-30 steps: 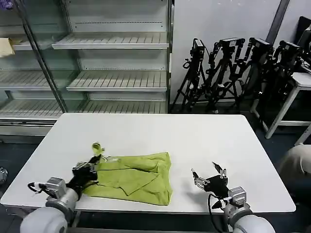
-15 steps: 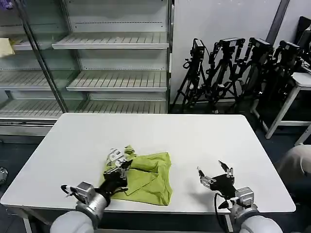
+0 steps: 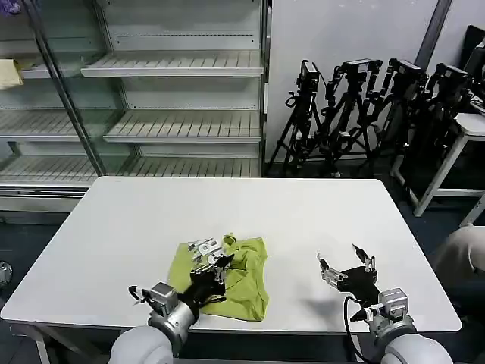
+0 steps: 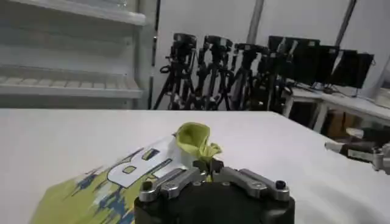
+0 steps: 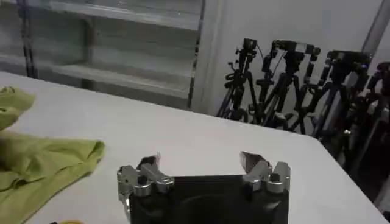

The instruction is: Fold and organize the clothes.

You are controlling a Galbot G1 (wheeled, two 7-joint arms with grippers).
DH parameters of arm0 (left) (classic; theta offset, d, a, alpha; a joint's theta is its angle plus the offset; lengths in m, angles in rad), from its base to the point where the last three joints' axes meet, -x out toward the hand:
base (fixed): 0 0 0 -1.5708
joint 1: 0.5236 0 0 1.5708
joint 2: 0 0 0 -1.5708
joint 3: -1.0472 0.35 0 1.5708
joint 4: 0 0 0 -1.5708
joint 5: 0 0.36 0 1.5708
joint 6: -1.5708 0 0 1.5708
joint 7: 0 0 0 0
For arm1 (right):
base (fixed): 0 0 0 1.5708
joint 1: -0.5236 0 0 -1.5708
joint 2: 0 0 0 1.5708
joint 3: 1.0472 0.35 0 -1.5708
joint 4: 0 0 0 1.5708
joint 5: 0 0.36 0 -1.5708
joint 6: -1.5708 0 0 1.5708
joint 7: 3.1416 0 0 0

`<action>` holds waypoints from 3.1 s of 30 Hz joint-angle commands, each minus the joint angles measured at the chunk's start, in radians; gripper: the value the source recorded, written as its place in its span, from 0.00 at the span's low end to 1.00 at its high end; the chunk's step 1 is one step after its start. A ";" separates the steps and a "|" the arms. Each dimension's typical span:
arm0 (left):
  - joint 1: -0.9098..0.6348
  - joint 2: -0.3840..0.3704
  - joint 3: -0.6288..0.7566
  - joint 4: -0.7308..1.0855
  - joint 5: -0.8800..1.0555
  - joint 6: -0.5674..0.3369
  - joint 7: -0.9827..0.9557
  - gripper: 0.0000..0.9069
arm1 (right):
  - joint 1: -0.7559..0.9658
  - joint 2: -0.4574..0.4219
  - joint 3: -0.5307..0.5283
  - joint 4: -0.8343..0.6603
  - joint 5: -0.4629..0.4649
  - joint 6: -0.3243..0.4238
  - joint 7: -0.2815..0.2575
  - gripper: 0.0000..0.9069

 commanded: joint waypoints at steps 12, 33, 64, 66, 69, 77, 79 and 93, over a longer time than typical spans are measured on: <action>-0.076 -0.021 0.065 0.033 -0.024 0.021 -0.036 0.56 | 0.010 0.005 0.010 -0.014 0.000 -0.001 -0.004 1.00; 0.026 0.076 -0.165 0.000 -0.041 -0.001 -0.091 1.00 | 0.045 0.022 -0.031 -0.022 -0.006 -0.002 -0.012 1.00; 0.068 0.014 -0.160 0.158 -0.072 0.022 -0.194 0.01 | 0.033 0.026 -0.054 -0.012 -0.025 0.001 -0.009 1.00; 0.068 0.014 -0.159 0.155 -0.081 0.022 -0.194 0.01 | 0.035 0.026 -0.055 -0.013 -0.024 0.000 -0.009 1.00; 0.071 0.013 -0.157 0.144 -0.106 0.022 -0.192 0.01 | 0.037 0.026 -0.056 -0.016 -0.024 0.001 -0.009 1.00; 0.071 0.001 -0.147 0.122 -0.158 -0.004 -0.187 0.01 | 0.040 0.028 -0.061 -0.018 -0.024 -0.001 -0.010 1.00; 0.071 -0.003 -0.148 0.121 -0.182 -0.009 -0.193 0.01 | 0.039 0.029 -0.060 -0.018 -0.024 -0.001 -0.010 1.00; 0.063 0.022 -0.211 0.099 -0.260 -0.080 -0.174 0.01 | 0.042 0.040 -0.074 -0.022 -0.034 -0.002 -0.011 1.00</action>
